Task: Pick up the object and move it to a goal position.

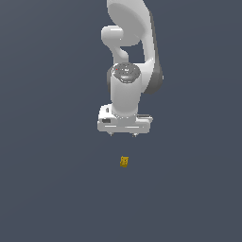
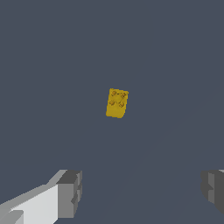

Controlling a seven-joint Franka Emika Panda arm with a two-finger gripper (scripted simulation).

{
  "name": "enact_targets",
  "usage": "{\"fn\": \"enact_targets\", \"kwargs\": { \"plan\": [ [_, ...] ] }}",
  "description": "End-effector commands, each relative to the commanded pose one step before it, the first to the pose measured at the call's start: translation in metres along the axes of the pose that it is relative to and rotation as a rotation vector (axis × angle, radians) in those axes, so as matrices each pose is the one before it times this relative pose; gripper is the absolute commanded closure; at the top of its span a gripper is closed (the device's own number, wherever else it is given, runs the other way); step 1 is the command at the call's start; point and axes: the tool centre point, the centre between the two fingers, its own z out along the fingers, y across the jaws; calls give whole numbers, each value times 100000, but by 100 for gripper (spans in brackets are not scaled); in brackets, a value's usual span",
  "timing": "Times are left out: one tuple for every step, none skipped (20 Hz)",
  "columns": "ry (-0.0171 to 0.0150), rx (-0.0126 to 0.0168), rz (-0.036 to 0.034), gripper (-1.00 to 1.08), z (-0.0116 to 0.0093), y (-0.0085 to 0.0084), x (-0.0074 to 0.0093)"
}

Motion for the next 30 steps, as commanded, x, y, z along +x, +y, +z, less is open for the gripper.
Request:
{"fn": "enact_targets", "kwargs": {
  "plan": [
    [-252, 153, 1779, -92, 958, -187, 741],
    [-94, 80, 862, -92, 456, -94, 353],
    [-103, 88, 929, -92, 499, -104, 371],
    [-111, 96, 995, -92, 542, -115, 388],
    [-120, 105, 1062, -92, 588, -125, 402],
    [-124, 109, 1086, -92, 611, -133, 398],
    [-119, 106, 1028, -92, 585, -125, 364],
    [-113, 100, 960, -92, 555, -122, 329],
    [-106, 95, 894, -92, 524, -115, 297],
    [-100, 89, 832, -92, 491, -106, 268],
    [-93, 83, 765, -92, 456, -99, 239],
    [-86, 77, 698, -92, 420, -92, 212],
    [-79, 70, 635, -92, 383, -81, 188],
    [-70, 63, 564, -92, 345, -77, 163],
    [-63, 57, 505, -92, 307, -63, 142],
    [-54, 49, 431, -92, 267, -60, 120],
    [-47, 42, 373, -92, 227, -45, 101],
    [-38, 34, 297, -92, 186, -43, 80],
    [-29, 26, 231, -92, 145, -33, 61],
    [-21, 19, 167, -92, 104, -23, 44],
    [-14, 12, 108, -92, 63, -8, 27],
    [0, 0, 0, -92, 19, -27, 3],
    [-80, -43, -186, -92, -66, 55, -82],
    [0, 0, 0, -92, 39, -1, 0],
    [0, 0, 0, -92, 117, -4, -1],
    [0, 0, 0, -92, 194, -6, -2],
    [0, 0, 0, -92, 271, -9, -3],
    [14, 10, 46, -92, 337, 20, 1],
    [0, 0, 0, -92, 423, -13, -8],
    [14, 10, 46, -92, 486, 16, -5]
  ]
}}
